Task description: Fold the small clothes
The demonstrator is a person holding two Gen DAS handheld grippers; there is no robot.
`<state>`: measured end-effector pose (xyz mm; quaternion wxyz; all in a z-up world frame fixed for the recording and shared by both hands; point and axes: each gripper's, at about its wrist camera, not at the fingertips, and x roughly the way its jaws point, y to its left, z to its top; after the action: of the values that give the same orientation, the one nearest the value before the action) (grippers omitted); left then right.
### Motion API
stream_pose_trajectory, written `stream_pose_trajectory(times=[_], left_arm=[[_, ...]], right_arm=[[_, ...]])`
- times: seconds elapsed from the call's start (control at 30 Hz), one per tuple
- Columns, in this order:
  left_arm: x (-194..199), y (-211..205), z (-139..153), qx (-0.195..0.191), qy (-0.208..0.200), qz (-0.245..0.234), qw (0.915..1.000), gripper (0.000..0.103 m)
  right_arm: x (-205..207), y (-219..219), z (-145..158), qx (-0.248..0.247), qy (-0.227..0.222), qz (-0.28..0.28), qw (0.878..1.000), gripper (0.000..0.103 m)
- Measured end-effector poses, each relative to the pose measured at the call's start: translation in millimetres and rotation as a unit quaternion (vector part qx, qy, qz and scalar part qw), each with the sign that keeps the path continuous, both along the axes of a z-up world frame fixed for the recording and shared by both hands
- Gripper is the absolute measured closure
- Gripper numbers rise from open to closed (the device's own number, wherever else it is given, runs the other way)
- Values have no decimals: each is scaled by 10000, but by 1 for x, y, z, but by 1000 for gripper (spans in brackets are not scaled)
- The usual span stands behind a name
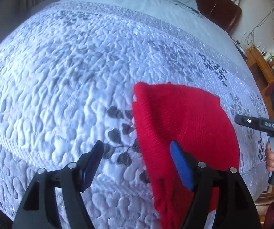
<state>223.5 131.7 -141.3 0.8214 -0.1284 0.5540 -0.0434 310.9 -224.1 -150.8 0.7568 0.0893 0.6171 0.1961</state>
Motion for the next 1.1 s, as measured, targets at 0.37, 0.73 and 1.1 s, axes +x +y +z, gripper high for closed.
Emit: stream_pose_trajectory(times=[0.37,0.73,1.1], left_arm=[[24,-11,-38,-717,535,59,9960,32],[37,-42,-54,-1065,674,-191,9918,39],[46,-52,-62,-1574,801,-307,9838,53]], right_arm=[[-45,-10,-19,227,266,81,9994,41],[-40,-2,-27,427,337,200,9983,38],[-36,10,-50,633,621,239,9958,31]])
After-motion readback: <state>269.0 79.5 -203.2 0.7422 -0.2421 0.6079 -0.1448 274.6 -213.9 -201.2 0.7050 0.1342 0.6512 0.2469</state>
